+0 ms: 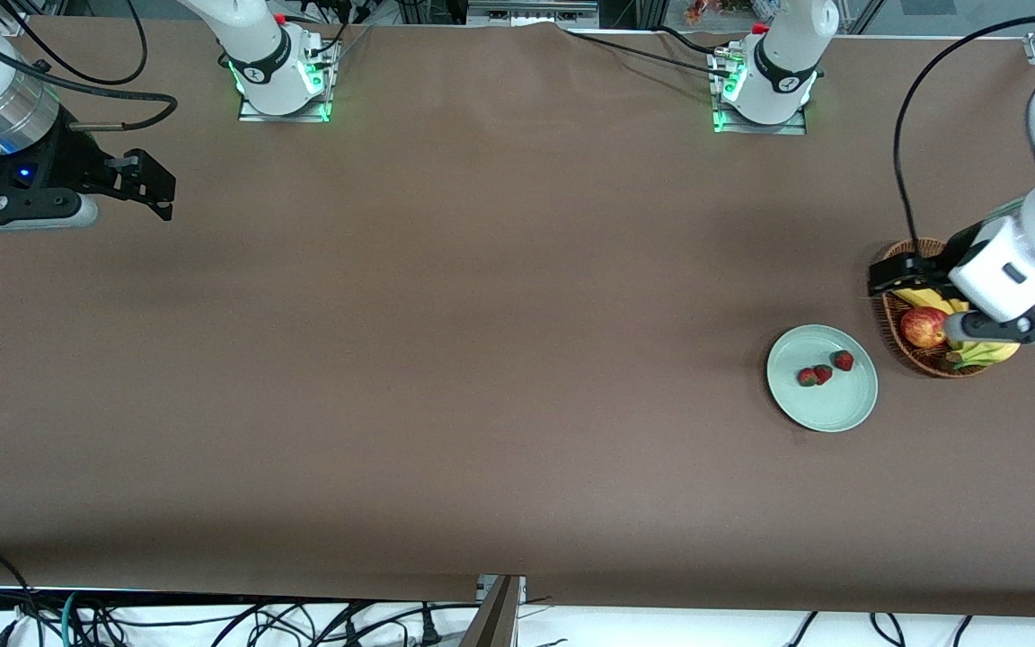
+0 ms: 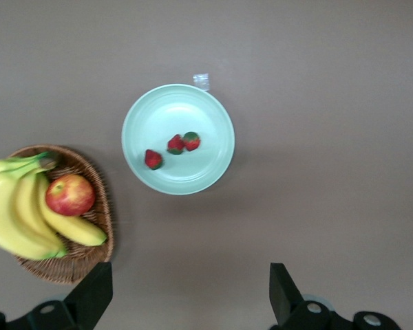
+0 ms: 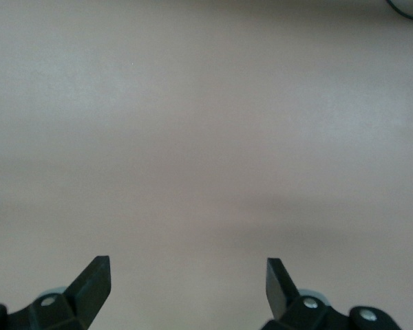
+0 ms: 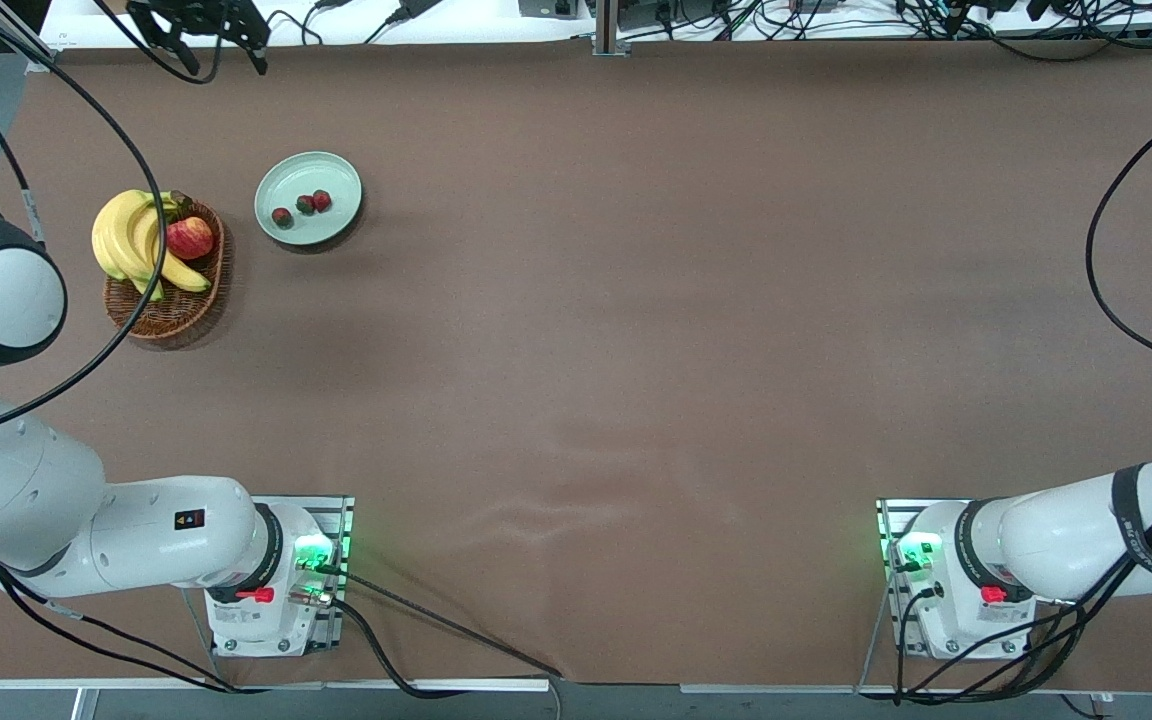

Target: Collect all strawberries into plate

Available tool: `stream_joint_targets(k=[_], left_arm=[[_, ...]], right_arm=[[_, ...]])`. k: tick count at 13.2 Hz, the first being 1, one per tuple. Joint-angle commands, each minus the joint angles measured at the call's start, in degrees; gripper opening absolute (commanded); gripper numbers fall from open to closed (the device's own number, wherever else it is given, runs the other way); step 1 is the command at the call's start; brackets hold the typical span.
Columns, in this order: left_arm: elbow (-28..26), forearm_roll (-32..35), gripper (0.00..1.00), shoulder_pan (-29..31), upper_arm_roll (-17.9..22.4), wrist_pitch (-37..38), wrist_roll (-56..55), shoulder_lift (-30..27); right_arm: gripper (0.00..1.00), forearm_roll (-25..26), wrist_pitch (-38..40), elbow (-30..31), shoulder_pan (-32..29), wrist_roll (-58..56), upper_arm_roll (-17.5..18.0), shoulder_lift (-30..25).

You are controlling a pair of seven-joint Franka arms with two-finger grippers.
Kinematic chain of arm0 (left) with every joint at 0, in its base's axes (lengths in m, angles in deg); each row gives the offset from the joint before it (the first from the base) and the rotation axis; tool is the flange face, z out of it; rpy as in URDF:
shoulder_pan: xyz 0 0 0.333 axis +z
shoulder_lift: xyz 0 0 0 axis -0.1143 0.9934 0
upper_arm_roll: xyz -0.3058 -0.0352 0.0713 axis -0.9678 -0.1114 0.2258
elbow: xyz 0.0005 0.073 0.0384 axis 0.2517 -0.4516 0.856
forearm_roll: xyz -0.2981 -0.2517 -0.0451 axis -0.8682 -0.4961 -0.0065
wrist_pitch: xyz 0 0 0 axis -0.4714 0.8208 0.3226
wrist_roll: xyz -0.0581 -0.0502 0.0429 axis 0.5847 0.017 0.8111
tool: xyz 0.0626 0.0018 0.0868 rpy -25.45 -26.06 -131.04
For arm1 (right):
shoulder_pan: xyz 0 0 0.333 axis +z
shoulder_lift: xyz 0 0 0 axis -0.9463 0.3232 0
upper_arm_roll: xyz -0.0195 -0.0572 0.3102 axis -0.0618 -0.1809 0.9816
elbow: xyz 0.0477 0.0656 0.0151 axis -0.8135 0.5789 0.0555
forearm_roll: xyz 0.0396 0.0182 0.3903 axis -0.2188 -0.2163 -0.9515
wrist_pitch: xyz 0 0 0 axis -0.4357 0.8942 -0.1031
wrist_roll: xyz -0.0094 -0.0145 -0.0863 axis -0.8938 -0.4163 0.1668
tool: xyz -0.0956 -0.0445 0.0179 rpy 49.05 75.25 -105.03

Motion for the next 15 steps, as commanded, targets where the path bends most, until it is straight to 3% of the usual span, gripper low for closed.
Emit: stream_joint_targets(k=[1,4,15], left_arm=[[3.7,-0.9,1.00,-0.5,0.6,5.4,-0.1,-1.9],[6.2,-1.3,1.00,-0.8,0.2,13.6,-0.6,-2.5],[6.3,-3.3,1.00,-1.4,0.4,15.7,-2.7,-1.3]], right_arm=[[0.99,0.0,0.5,-1.2,-0.7,0.3,0.5,0.4],[0.99,0.0,0.5,-1.2,-0.7,0.4,0.5,0.4],[0.99,0.0,0.5,-1.2,-0.7,0.3,0.4,0.4]])
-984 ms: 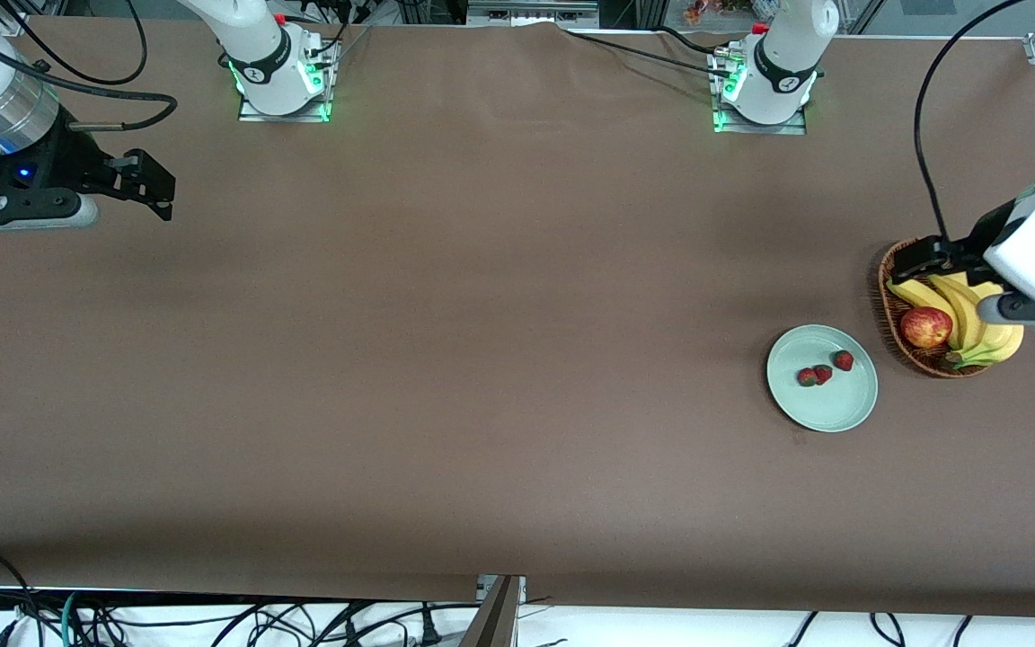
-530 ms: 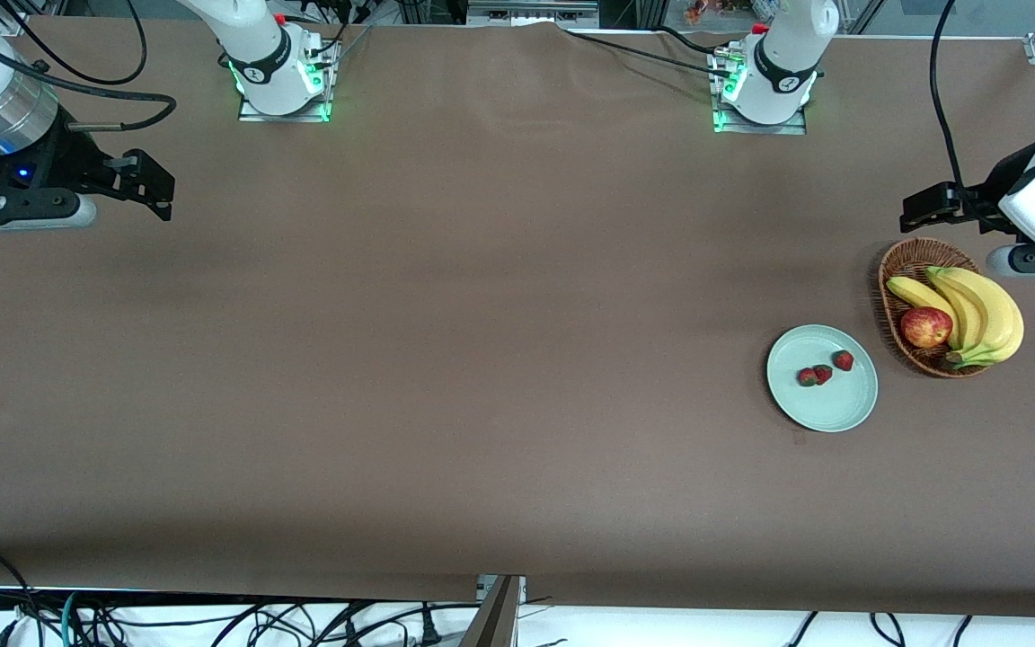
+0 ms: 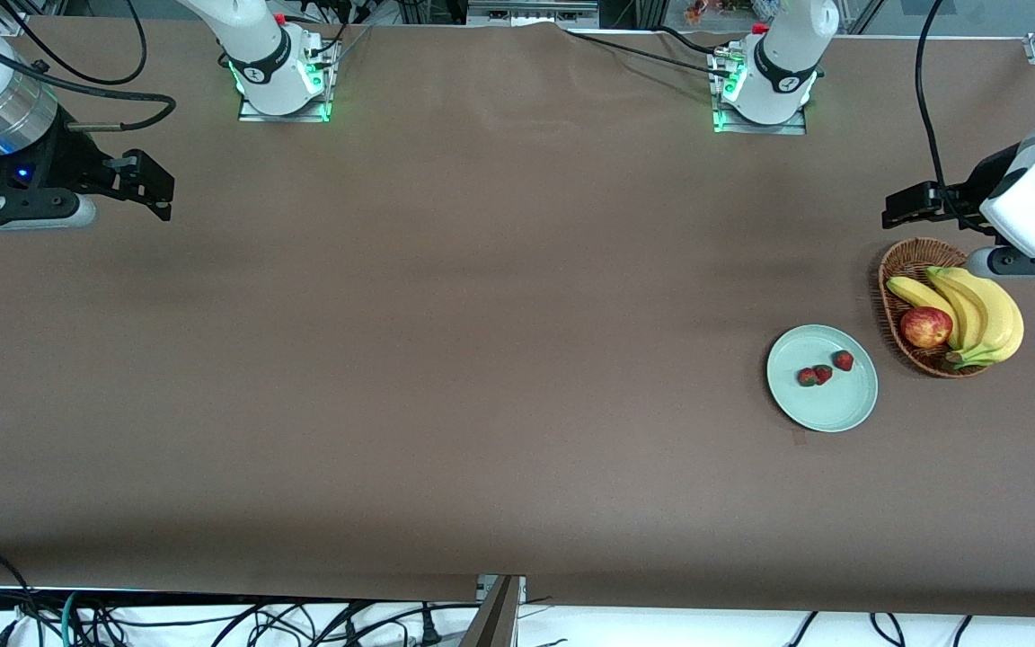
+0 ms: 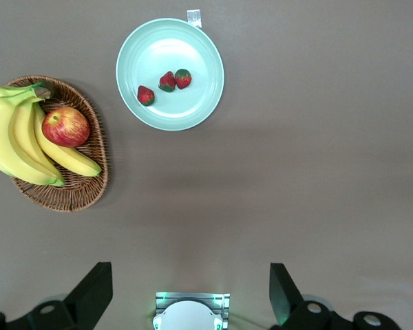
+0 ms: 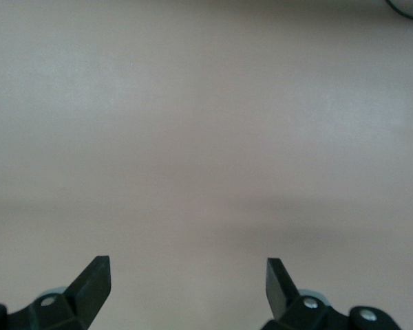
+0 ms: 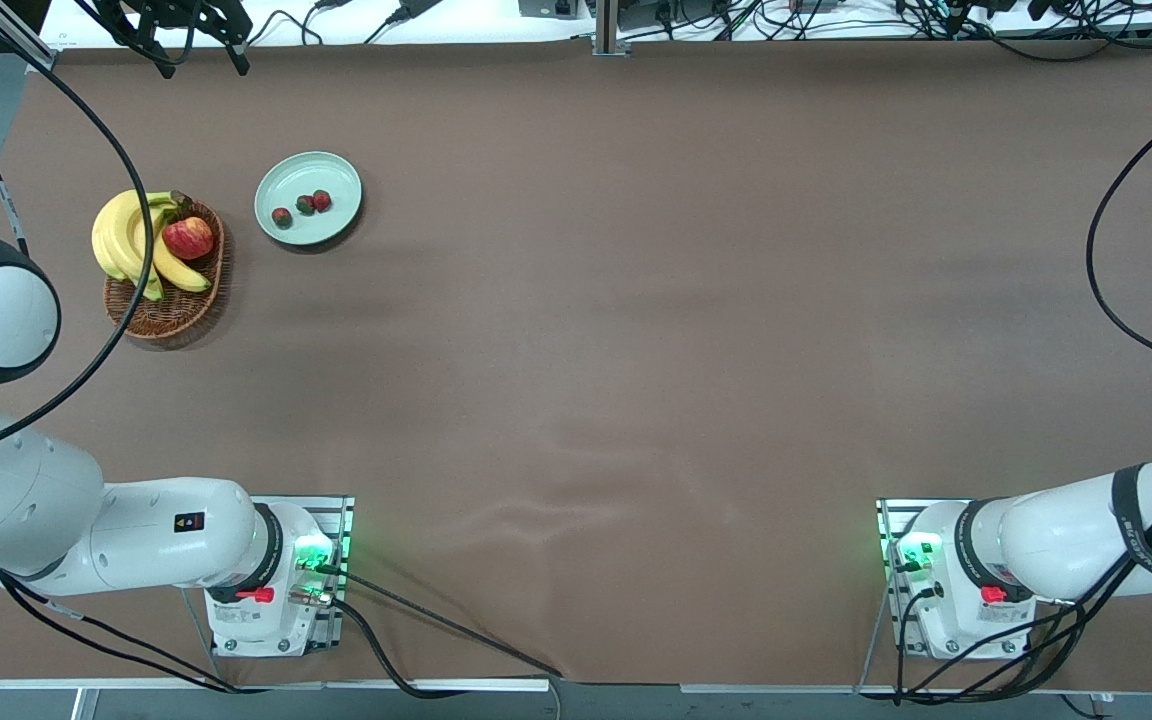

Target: Collect all strawberries into plate

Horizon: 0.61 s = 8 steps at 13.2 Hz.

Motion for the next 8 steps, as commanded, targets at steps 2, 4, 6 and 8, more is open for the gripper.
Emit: stream_joint_targets(k=[2,4,6,8], left_arm=[[1.8,-0.8,1.00,-0.3,0.2,0.8,-0.2,1.7],[4.2,-0.7,1.00,-0.3,0.2,1.2,-0.2,2.9],[4.6,-0.7,1.00,-0.6,0.1,1.2,-0.3,3.1],[4.6,-0.6,1.00,-0.7,-0.1,1.2,-0.3,3.1]], right_arm=[[0.99,0.0,0.5,-1.2,-0.6,0.3,0.5,0.4],[0.99,0.0,0.5,-1.2,-0.5,0.3,0.4,0.4],[0.99,-0.1,0.5,-1.2,-0.5,0.3,0.5,0.4],[0.99,-0.1,0.5,-1.2,-0.4,0.3,0.5,0.4]])
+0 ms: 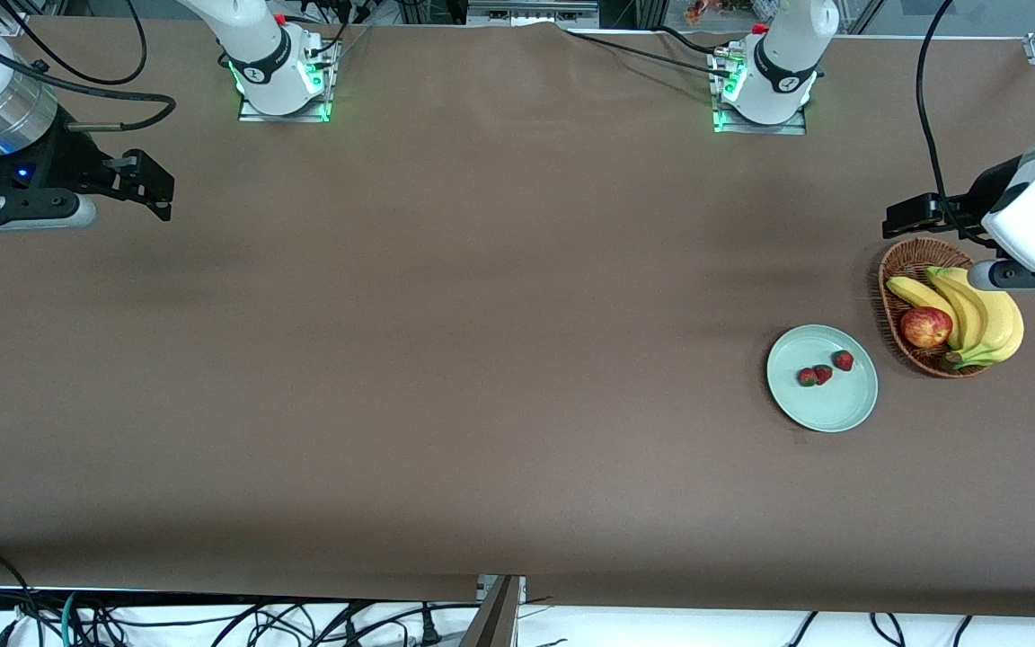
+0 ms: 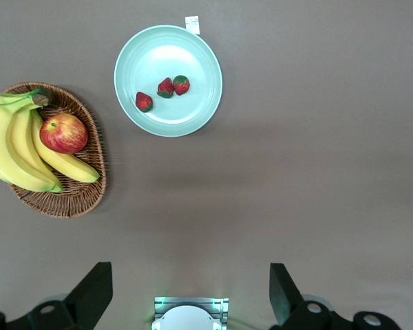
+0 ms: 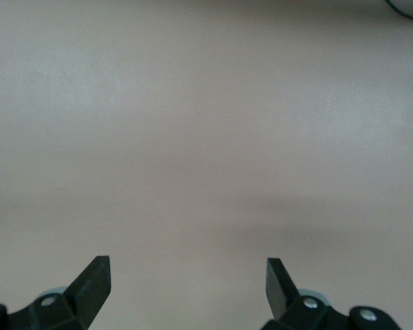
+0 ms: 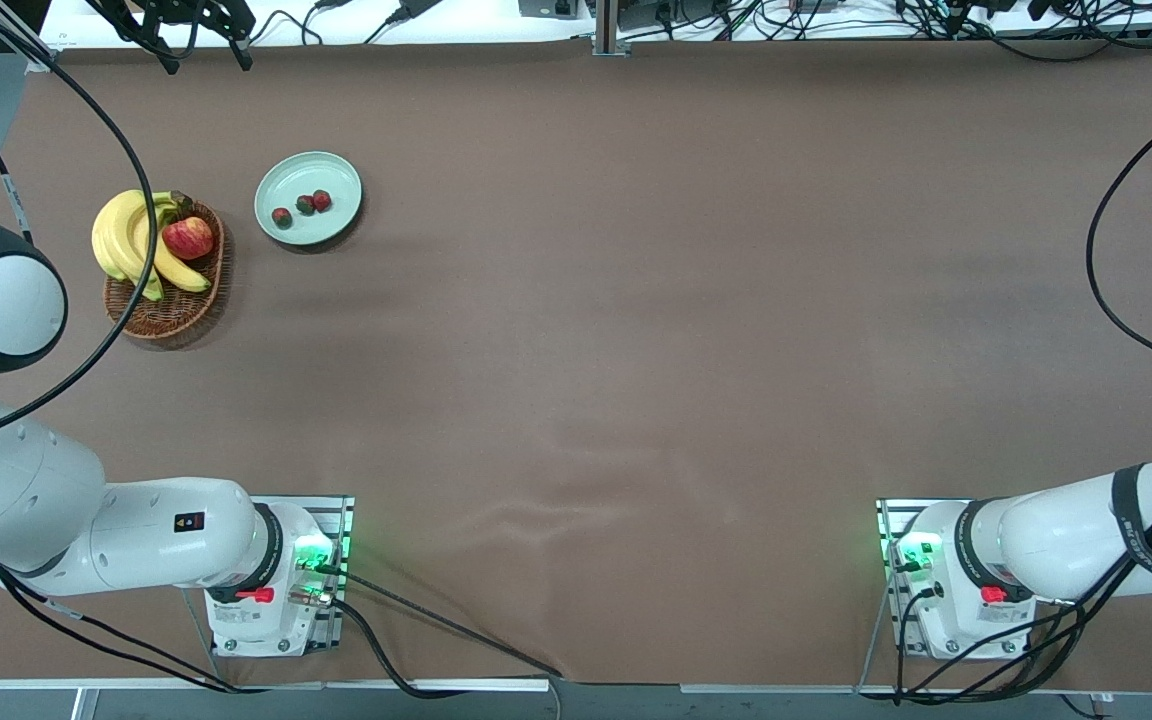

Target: Collect all strawberries into plate

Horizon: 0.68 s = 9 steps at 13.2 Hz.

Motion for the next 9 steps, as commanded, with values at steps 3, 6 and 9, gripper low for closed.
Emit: stream_joint_targets(k=[3,6,9], left_arm=[[2.4,-0.6,1.00,-0.5,0.2,1.2,-0.3,1.1],[2.4,-0.6,1.00,-0.5,0.0,1.1,-0.3,1.1],[2.4,-0.6,1.00,-0.5,0.0,1.1,-0.3,1.1]], right_arm=[[0.99,-0.2,0.7,-1.2,-0.2,0.3,0.5,0.4],[0.99,-2.1,0.9,-1.2,-0.2,0.2,0.5,0.3],[0.99,-4.0,1.0,-1.2,-0.6,0.2,0.2,0.3]])
